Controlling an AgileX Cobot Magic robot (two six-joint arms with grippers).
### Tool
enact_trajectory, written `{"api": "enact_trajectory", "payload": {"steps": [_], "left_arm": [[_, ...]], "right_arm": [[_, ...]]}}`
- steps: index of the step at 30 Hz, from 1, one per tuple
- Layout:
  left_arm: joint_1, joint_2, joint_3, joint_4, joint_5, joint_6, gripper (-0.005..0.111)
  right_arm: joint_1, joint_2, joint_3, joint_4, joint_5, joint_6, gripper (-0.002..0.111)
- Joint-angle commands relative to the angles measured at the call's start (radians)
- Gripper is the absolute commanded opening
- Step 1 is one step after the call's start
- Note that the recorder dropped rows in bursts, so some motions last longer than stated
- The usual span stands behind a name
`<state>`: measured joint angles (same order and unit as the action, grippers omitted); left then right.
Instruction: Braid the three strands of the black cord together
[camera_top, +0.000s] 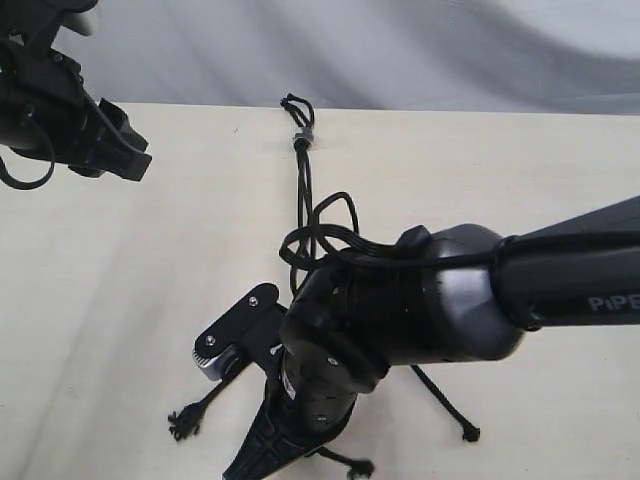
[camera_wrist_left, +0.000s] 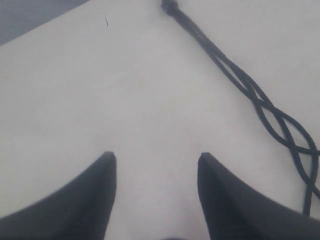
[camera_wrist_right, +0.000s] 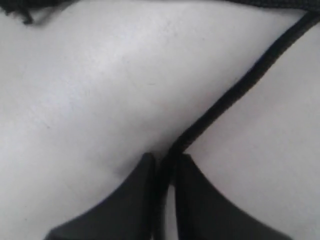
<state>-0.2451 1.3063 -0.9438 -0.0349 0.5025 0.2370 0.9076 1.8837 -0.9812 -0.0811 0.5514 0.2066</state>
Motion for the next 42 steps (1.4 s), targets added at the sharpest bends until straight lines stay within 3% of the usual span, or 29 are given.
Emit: {"api": "enact_trajectory", "payload": {"steps": [1, 7, 11, 18, 23, 28, 33, 37, 42], "left_arm": [[0.003, -0.008, 0.007, 0.005, 0.002, 0.003, 0.049], [0.003, -0.008, 0.007, 0.005, 0.002, 0.003, 0.049], [0.003, -0.008, 0.007, 0.003, 0.002, 0.003, 0.049], [0.003, -0.003, 0.007, 0.003, 0.002, 0.003, 0.049], [0.003, -0.003, 0.007, 0.003, 0.002, 0.003, 0.049], [0.003, -0.003, 0.007, 0.003, 0.002, 0.003, 0.049], [0.003, -0.004, 0.007, 0.001, 0.002, 0.003, 0.049], [0.003, -0.004, 0.007, -0.002, 0.002, 0.003, 0.049], [0.003, -0.004, 0.007, -0.002, 0.002, 0.001, 0.049]], "right_arm": [[0.001, -0.010, -0.002, 0.040, 0.008, -0.058, 0.000], [-0.037, -0.098, -0.041, -0.140, 0.085, -0.074, 0.000], [-0.121, -0.107, -0.041, -0.292, 0.077, -0.074, 0.000], [-0.290, 0.016, -0.041, -0.295, -0.028, -0.074, 0.000], [-0.330, 0.065, -0.041, -0.293, -0.046, -0.074, 0.000], [-0.295, 0.062, -0.041, -0.199, 0.065, -0.070, 0.000], [-0.167, 0.058, -0.041, -0.042, 0.129, -0.183, 0.000], [-0.061, 0.013, -0.041, -0.044, 0.095, -0.198, 0.000], [-0.082, -0.081, -0.041, -0.085, 0.053, -0.186, 0.000]]}}
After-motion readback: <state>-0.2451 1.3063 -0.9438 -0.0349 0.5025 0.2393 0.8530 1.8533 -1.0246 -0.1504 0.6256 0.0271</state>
